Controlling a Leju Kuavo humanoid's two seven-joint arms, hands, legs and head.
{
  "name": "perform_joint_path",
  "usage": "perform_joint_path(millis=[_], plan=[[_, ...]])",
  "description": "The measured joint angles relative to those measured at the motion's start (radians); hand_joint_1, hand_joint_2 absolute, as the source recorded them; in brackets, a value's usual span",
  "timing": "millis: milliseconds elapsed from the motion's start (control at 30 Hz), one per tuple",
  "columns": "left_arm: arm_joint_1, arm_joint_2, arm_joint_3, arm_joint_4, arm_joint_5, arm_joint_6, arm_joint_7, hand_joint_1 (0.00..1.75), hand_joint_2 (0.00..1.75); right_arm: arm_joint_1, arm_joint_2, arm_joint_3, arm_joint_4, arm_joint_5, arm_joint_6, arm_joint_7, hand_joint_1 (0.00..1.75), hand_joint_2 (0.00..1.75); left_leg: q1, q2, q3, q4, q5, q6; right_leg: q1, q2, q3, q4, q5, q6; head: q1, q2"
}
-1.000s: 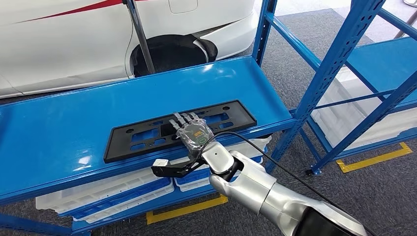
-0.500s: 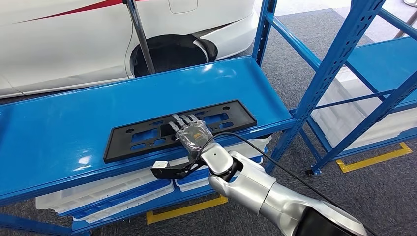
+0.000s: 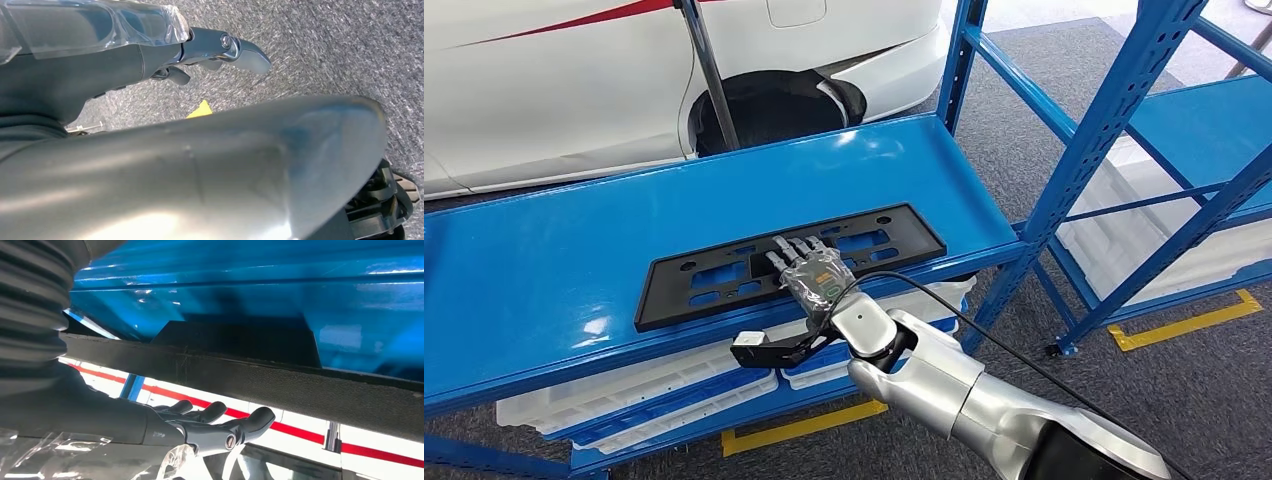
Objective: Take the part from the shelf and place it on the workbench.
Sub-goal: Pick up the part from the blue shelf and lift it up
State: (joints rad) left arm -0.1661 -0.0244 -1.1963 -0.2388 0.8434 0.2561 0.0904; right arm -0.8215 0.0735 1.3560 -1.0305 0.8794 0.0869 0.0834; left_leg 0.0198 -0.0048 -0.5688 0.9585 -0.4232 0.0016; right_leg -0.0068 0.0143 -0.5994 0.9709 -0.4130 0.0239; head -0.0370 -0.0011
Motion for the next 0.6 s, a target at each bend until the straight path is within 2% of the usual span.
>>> perform_joint_path(millis=[67,600], plan=[[0.000,0.000,0.000,0.000,0.000,0.000,0.000,0.00,0.00,0.000,0.000,0.001,0.000,-0.005,-0.001,0.002,1.75,1.75,0.000,0.000,0.000,0.000,0.000,0.000,0.000,0.000,0.000,0.000,0.000,0.000,0.000,0.000],[0.001,0.000,0.000,0.000,0.001,0.002,-0.003,0.00,0.00,-0.003,-0.004,0.004,0.000,-0.025,-0.008,0.024,1.75,1.75,0.000,0.000,0.000,0.000,0.000,0.000,0.000,0.000,0.000,0.000,0.000,0.000,0.000,0.000]])
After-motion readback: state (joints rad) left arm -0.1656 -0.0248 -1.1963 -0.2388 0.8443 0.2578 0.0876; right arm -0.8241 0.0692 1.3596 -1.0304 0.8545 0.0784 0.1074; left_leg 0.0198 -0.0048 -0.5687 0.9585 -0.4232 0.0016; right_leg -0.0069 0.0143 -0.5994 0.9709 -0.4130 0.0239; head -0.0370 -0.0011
